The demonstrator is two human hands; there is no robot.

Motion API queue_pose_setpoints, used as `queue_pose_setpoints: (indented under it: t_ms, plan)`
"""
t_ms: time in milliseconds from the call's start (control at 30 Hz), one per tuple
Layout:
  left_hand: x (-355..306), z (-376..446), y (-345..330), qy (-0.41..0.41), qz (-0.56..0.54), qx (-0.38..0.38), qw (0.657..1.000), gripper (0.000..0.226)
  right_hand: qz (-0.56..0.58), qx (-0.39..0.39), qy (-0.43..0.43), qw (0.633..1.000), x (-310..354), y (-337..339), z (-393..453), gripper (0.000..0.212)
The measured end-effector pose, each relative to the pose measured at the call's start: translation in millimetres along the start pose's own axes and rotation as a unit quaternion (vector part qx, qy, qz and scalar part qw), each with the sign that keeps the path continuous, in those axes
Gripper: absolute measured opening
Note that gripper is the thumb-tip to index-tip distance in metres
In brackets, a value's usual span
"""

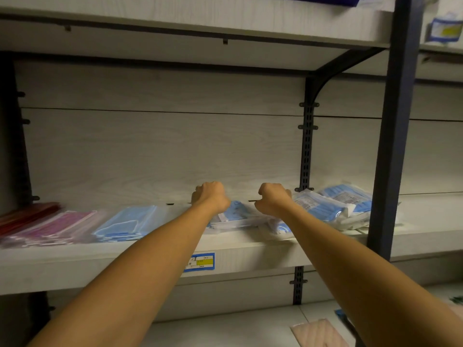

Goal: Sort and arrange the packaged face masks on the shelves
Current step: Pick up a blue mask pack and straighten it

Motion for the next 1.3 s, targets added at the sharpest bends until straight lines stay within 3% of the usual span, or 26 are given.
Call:
queue_pose_setpoints:
  t_ms: [100, 233, 367, 733, 967, 1167, 1300]
  plan:
    - [-7.7, -3.0, -2.7, -0.026, -0.013, -0.001, 1.0, 0.031, -0.024, -0.003, 0.002, 1.0, -5.5, 3.5, -7.5, 0.038]
    - [-19.3, -6.8, -9.5, -0.069, -0.035, -0.003, 0.997, 0.017, -0.048, -0.008, -0.002, 0.999, -15.6, 7.5, -19.0, 0.038]
    - [-30.5, -12.3, -15.4, -0.108, -0.045, 0.006, 0.993, 0.021, -0.064, -0.016, -0.022, 0.998, -27.8, 13.6, -29.0, 0.038]
    - [-58.4, -7.4, -36.4, -0.151, -0.07, 0.019, 0.986, 0.02, -0.061, -0.017, -0.057, 0.996, -63.3, 26.9, -25.6, 0.039]
    - [-81.5, 4.4, -53.9, -0.155, -0.088, 0.026, 0.984, 0.03, -0.071, -0.023, -0.051, 0.996, -89.0, 27.9, 3.3, 0.016]
    - [-86.6, 17.0, -58.2, -0.174, -0.082, 0.021, 0.981, 0.037, -0.074, -0.065, -0.03, 0.995, -102.3, 24.1, 21.8, 0.043]
    - [-85.8, 28.8, -53.9, -0.198, -0.069, 0.018, 0.978, 0.037, -0.062, -0.082, -0.008, 0.995, -101.0, 20.2, 30.8, 0.049]
Point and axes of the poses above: each hand's wrist, its own z-axis towards the middle knuckle, its own y-axis out of the back of the hand, x = y × z, the point moved 5 cm from there along z, towards the middle knuckle, and after that the axes turned 5 degrees about -z, right-handed, at the moved point
